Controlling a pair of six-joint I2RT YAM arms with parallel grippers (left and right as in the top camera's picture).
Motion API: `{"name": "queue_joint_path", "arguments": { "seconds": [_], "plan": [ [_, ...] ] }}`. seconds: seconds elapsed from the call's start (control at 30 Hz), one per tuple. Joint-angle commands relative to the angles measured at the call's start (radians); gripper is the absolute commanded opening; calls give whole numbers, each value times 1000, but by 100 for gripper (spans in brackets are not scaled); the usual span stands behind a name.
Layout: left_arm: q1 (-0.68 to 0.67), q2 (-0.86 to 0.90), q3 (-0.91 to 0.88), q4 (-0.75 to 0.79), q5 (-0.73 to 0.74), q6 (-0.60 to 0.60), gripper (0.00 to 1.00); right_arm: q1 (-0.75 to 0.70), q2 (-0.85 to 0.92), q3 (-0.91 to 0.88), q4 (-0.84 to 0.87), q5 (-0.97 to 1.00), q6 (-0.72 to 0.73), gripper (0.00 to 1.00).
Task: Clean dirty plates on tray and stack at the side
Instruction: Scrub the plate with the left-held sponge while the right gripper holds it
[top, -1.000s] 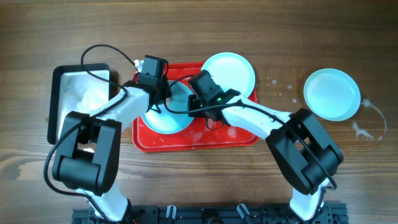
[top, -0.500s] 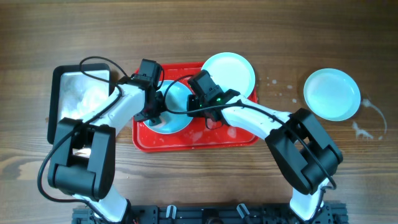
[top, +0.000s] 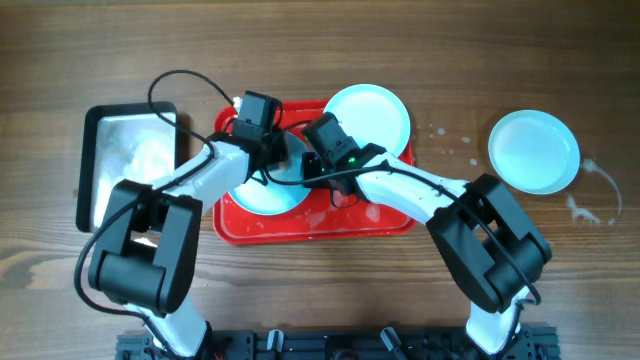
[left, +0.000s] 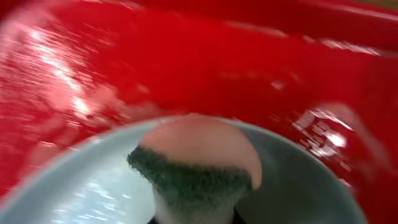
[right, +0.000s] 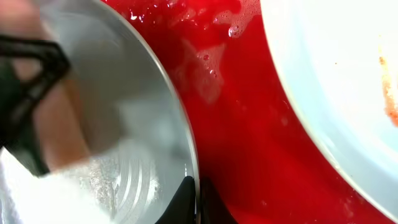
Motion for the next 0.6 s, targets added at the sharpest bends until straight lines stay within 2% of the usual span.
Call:
{"name": "queue_joint_path", "arguments": {
  "seconds": [0.0,0.1,0.17,0.23,0.33,0.37,0.47,0.57],
  "plan": [
    [8,51,-37,-39,-316,-10,4,6,24,-13,-6,-13,-29,4],
    [8,51,-38,-132,-385,-51,4,6,24,-13,-1,-13,-30,4],
    [8,51,-38,-189,-366,-59,4,6,24,-13,6,-13,-30,4],
    [7,51,-38,-245,-231,-59,4,6,24,-13,6,-13,-30,4],
    [6,51,-38,-359,125,-59,4,6,24,-13,0,-14,-29,4],
    [5,51,-38,-392,196,-59,4,6,24,-13,1,-21,-31,4],
    [1,51,-38,-460,281,-59,4,6,24,-13,2,-50,-40,4],
    [1,48,-38,-502,389,-58,4,5,17,-13,8,-137,-119,4]
  ]
}}
